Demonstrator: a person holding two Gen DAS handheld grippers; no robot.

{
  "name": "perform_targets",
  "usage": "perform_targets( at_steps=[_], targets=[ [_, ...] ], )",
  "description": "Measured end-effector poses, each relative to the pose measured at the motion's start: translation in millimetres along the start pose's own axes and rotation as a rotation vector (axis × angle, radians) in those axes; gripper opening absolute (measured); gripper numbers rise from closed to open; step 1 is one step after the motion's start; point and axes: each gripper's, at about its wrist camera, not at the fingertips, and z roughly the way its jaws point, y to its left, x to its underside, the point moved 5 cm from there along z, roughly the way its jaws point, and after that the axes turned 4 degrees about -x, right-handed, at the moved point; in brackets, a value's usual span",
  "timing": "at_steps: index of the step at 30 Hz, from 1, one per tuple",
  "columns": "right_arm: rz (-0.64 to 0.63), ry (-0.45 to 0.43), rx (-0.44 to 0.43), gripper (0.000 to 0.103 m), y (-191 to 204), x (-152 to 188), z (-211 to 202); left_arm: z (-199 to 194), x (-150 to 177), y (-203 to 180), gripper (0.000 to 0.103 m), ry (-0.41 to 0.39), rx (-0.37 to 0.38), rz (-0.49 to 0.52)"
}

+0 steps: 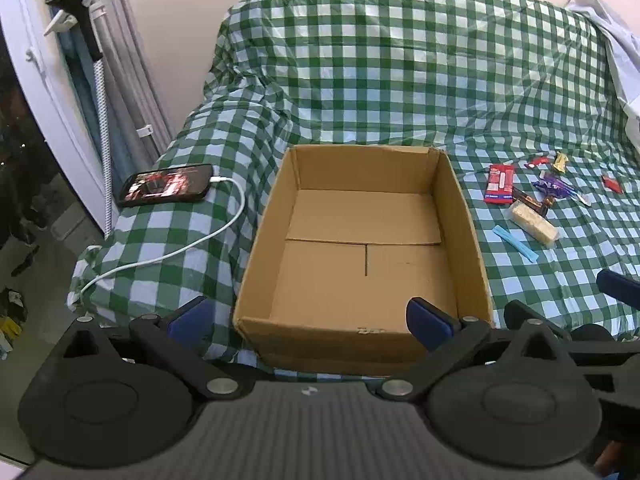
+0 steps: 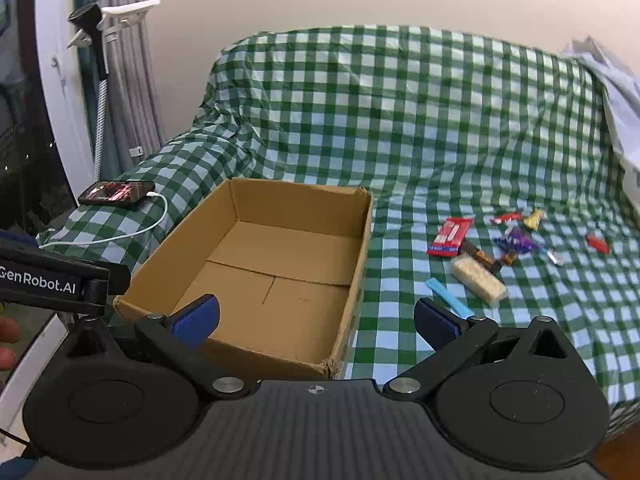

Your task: Organize snacks

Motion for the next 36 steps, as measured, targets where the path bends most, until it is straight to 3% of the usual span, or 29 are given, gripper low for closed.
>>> perform_targets(
  at_steps=[6,10,21,28,32,36],
  targets=[
    [0.108,0.035,-0.023,0.103,-27,7,14,14,-12,-29,0.103,0.046,0.035,0.033],
    [0.184,0.06,-0.01,0.103,-55,12,21,21,-20,-52,0.103,0.057,0.016,0.079],
    [0.367,0.058,0.158,0.103,-166,24,27,55,-37,-135,0.103,0.133,0.026,0.237],
    [0.581,0.161,0.204,0.103,-245,47,45,90,-51,-195,0.103,0.221,0.087,0.294],
    [0.577,0.129,0.308,0.103,-293,41,49,113,-66,-235,0.103,0.253,0.169,0.292],
    [0.562,0.095,0.371,0.103,-348,31,61,139,-88,-279,0.103,0.237,0.213,0.305]
  ],
)
